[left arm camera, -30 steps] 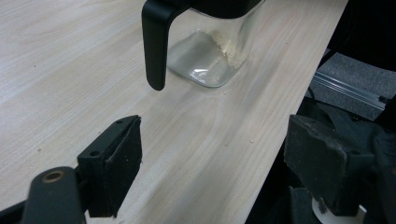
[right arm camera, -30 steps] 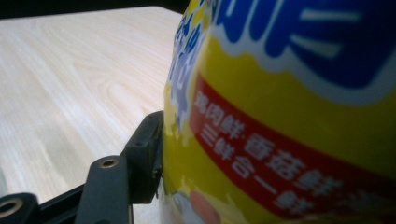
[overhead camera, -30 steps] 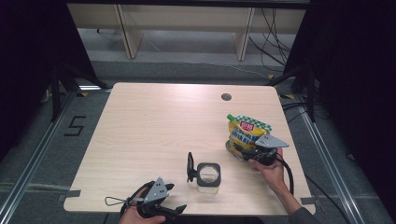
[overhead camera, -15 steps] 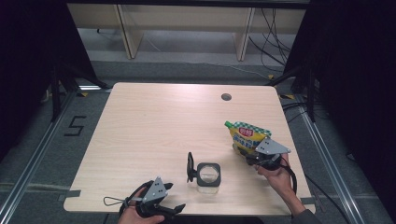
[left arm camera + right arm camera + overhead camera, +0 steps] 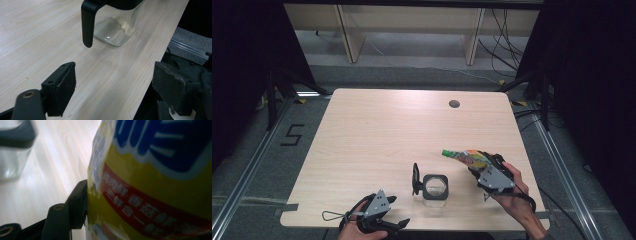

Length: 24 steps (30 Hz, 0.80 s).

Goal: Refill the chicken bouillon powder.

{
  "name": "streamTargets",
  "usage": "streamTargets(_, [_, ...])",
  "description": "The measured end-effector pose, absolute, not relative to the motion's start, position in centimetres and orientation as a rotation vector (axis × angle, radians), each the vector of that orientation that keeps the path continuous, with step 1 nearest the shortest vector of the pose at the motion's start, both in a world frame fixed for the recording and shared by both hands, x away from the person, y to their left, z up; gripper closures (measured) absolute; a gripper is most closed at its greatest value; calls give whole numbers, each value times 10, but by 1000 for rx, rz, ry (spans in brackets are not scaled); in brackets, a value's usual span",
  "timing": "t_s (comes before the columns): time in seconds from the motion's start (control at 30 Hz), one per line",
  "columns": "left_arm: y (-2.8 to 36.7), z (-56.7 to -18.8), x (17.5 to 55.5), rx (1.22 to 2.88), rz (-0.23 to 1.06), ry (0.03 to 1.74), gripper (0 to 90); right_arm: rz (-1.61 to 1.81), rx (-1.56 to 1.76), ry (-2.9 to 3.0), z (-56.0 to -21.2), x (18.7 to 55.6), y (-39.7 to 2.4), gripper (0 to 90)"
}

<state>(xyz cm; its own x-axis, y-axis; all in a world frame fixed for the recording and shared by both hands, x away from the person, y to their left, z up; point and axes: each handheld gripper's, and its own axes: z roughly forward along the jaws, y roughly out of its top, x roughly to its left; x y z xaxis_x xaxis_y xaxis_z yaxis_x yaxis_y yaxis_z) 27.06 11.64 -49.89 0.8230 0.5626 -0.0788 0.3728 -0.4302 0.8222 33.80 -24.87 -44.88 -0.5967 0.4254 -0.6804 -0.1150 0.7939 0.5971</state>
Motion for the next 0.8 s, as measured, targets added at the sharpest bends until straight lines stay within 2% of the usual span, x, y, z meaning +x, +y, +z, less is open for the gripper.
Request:
streamTargets(0.1, [115,-500,271,2071,245,689,188,717,179,2076,-447,321,-248,420])
streamTargets(0.27, [116,-499,272,2078,255,669,188,619,142,2066,-450,313,-244,421])
streamTargets(0.4, [117,-499,272,2075,255,666,188,510,-20,2023,-448,315,-240,421])
streamTargets(0.57, [116,-499,272,2067,251,674,187,444,98,2008,-458,303,-233,422])
streamTargets(0.8, [117,-499,272,2080,252,668,188,322,-13,1963,-458,297,-227,422])
